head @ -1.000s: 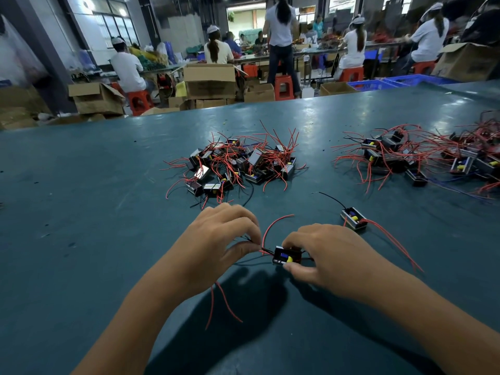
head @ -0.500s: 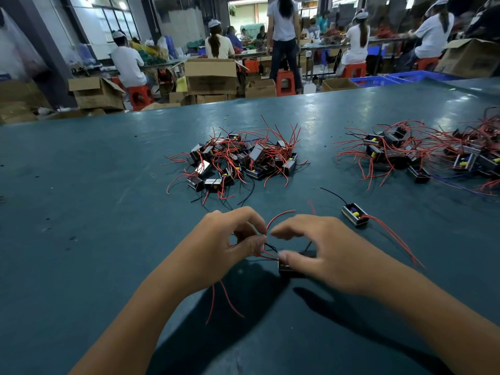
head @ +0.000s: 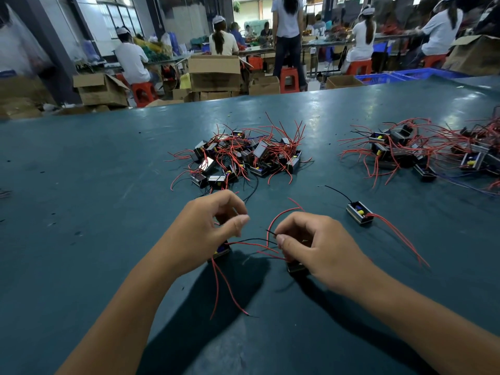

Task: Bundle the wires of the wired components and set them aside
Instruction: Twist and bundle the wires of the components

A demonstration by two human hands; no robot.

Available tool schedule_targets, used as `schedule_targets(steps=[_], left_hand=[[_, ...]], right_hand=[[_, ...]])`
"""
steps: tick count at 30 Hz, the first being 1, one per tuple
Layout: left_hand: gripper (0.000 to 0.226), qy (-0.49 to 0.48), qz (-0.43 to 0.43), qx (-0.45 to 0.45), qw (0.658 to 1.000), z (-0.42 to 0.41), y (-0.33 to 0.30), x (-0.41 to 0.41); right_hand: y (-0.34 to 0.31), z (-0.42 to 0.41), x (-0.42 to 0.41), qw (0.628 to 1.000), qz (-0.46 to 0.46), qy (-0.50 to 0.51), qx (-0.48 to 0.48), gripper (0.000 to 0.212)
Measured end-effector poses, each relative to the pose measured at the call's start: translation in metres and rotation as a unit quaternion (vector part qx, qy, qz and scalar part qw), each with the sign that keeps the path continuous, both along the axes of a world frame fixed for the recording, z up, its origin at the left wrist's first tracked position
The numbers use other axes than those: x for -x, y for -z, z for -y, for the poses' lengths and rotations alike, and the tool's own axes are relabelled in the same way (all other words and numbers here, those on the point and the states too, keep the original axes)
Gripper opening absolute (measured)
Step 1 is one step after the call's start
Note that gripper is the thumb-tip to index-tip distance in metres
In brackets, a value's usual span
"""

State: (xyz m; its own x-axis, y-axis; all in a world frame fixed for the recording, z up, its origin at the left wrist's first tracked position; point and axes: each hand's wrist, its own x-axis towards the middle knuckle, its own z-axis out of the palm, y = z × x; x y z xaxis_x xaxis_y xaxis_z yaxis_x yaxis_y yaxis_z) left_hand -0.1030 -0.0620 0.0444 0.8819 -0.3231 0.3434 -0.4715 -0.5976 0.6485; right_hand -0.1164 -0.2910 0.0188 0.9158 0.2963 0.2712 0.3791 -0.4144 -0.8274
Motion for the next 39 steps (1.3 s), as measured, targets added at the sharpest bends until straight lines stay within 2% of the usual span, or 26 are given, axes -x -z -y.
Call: schedule_targets(steps=[3,9,11,14,16,20,24,36,39], left_hand=[[0.017,-0.047,0.048,-0.065,0.996,-0.001,0.001,-0.001],[0.008,-0.054,0.061,-0.163,0.983,0.017,0.018,-0.005],[0.009,-0.049,0.052,-0.142,0.987,0.016,0.017,-0.006],[0.015,-0.07,0.022,-0.065,0.995,-0.003,0.008,-0.01],[0.017,-0.059,0.014,-0.054,0.997,-0.017,0.004,-0.012],[0.016,0.021,-0.059,-0.116,0.991,-0.02,0.005,-0.01],[0.006,0.025,-0.059,-0.17,0.983,-0.015,0.013,-0.014],[0.009,0.016,-0.092,-0.162,0.982,-0.014,0.01,-0.011],[0.016,0.006,-0.1,-0.16,0.982,-0.012,0.013,-0.012]], right_hand=[[-0.003,0.0,0.001,0.999,0.005,0.039,0.012,0.018],[-0.003,0.0,0.004,0.997,0.02,0.077,0.026,0.017],[-0.003,0.0,0.004,0.996,0.02,0.077,0.029,0.018],[-0.003,0.0,0.005,0.996,0.017,0.079,0.029,0.018],[-0.004,0.001,0.005,0.996,0.016,0.08,0.03,0.017],[-0.004,0.0,0.005,0.996,0.008,0.079,0.029,0.017],[-0.004,0.001,0.004,0.996,0.007,0.08,0.03,0.017],[-0.002,0.002,0.003,0.996,0.006,0.083,0.032,0.017],[-0.002,0.002,0.002,0.996,0.007,0.086,0.03,0.016]])
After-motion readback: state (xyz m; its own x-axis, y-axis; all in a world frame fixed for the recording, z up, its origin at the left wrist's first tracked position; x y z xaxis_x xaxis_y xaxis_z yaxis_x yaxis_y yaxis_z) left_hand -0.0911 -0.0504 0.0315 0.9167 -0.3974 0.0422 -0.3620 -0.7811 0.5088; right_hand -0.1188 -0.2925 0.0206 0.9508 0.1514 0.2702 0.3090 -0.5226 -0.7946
